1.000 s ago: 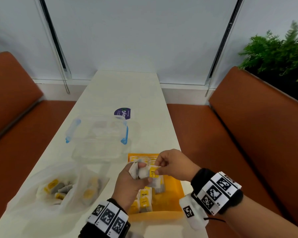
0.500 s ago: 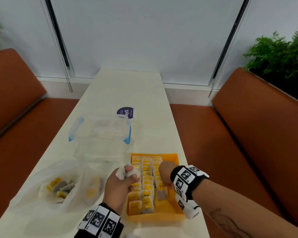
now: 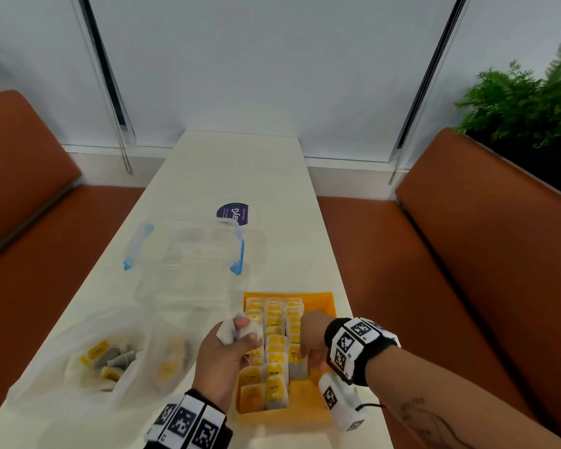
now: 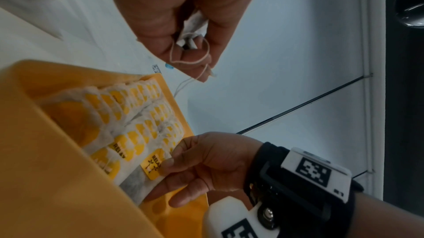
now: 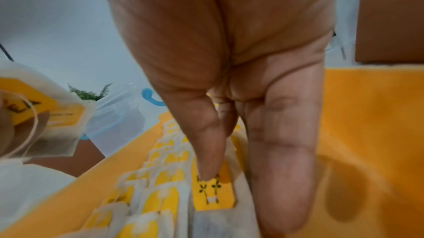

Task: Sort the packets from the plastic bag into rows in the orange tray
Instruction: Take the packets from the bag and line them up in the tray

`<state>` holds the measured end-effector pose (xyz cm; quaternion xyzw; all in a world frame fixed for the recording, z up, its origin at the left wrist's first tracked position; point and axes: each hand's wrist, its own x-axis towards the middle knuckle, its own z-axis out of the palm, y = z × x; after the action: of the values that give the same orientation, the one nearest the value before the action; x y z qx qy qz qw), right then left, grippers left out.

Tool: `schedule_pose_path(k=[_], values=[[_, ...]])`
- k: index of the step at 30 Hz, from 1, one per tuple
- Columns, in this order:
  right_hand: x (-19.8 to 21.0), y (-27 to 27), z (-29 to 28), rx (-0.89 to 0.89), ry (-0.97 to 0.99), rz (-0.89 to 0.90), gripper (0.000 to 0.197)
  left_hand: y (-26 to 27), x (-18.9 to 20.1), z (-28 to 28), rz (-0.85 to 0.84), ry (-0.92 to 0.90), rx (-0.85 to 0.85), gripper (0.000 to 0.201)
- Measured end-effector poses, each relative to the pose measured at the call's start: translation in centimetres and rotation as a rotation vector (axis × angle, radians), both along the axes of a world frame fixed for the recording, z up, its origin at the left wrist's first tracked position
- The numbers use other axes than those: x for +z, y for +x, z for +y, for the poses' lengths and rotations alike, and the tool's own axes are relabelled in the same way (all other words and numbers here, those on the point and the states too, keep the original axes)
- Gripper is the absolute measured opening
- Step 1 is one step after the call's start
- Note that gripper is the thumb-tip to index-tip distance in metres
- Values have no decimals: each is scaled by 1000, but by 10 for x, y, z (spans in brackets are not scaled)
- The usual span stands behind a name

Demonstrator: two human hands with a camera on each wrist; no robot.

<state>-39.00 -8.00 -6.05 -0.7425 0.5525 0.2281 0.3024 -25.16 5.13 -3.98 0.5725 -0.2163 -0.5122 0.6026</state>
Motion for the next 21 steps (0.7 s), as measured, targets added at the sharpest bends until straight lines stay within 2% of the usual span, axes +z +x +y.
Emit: schedule_pose_path(k=[6,8,9,10,12,13,15,17,19,21], values=[[4,-2,2,-13,-43,-38,35,0,2,0,16,11,-9,22],[18,-2,4,40,-113,-41,22,1,4,1,38,5,-27,18],[28,-2,6,52,-174,-96,13,1,5,1,49,3,-40,16],[38,-3,7,33,-246,-223,12,0,6,1,64,3,-54,15],[58,-7,15,-11,-316,-534,27,-2,10,1,109,11,-91,15],[67,-10,21,36,-331,-639,35,-3,12,0,136,20,-111,16],[78,-14,35,227,-366,-672,41,-5,15,-2,204,35,-145,18],[80,-15,48,386,-438,-617,36,-8,16,-5,272,48,-176,20],[75,-17,52,408,-493,-627,24,-11,16,-7,307,56,-210,22],[68,-20,54,350,-494,-692,14,-14,17,-7,318,64,-246,23]])
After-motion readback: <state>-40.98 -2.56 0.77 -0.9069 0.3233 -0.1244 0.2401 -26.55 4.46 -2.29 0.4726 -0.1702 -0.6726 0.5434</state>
